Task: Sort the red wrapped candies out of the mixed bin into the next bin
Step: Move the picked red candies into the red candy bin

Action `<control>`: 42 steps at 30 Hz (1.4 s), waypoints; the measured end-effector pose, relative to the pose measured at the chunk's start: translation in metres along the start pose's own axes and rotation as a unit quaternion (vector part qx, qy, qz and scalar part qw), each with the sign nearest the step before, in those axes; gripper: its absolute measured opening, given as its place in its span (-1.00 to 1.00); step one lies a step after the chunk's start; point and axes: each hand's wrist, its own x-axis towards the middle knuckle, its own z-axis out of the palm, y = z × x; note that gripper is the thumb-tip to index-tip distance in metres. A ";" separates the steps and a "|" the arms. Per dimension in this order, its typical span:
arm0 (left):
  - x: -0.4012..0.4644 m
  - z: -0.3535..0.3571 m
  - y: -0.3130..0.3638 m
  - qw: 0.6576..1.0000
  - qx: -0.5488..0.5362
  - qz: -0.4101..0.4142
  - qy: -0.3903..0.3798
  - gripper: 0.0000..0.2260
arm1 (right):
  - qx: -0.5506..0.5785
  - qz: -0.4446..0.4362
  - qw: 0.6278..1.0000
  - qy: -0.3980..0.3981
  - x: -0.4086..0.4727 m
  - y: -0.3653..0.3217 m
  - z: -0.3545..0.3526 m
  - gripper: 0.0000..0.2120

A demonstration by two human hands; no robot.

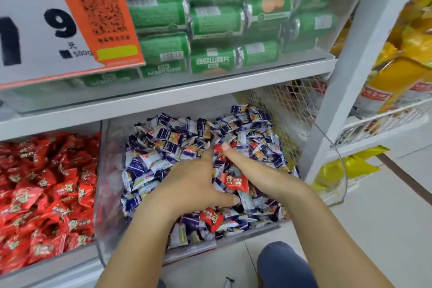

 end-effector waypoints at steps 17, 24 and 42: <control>-0.046 -0.026 -0.029 0.966 -0.060 0.025 0.248 -0.82 | -0.297 0.027 0.927 0.228 -0.089 -0.003 -0.025 -0.87; -0.044 -0.011 -0.030 0.990 0.049 0.002 0.135 -0.69 | -0.331 0.077 0.928 0.153 -0.074 -0.001 -0.019 -0.70; -0.047 0.006 -0.001 0.993 0.068 0.091 0.046 -0.79 | -0.297 0.031 0.941 0.159 -0.078 -0.014 -0.021 -0.74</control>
